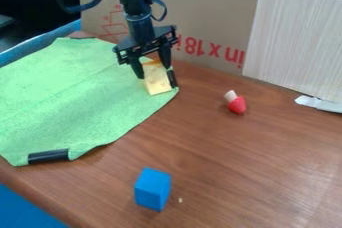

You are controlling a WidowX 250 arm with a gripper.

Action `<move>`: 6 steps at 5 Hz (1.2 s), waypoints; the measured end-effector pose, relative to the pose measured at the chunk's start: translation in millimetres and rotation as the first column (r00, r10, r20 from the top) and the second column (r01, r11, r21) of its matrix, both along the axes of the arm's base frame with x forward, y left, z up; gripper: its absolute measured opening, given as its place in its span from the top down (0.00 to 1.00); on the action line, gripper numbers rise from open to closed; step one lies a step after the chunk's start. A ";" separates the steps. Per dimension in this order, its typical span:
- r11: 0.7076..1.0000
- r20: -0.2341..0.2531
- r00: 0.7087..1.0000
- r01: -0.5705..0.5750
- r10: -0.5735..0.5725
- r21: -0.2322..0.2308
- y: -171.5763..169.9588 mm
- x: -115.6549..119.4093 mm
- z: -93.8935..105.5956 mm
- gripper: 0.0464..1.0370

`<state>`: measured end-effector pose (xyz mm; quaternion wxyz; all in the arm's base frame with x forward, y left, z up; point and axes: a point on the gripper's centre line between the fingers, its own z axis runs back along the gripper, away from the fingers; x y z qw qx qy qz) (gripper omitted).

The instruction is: Removed the small box on the cloth

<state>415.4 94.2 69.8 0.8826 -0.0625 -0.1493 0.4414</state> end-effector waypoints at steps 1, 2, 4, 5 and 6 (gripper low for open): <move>1.000 0.002 1.000 0.011 -0.011 -0.008 -1.9 0.0 -0.6 0.34; 0.999 -0.005 0.999 0.042 -0.042 -0.022 -5.2 -2.3 -1.6 0.34; 0.958 0.050 0.957 0.286 -0.286 0.007 -49.4 0.0 35.4 0.34; 0.915 0.059 0.914 0.403 -0.402 0.000 -79.4 -15.5 37.6 0.34; 0.861 0.040 0.860 0.509 -0.509 0.011 -109.0 -37.3 27.0 0.34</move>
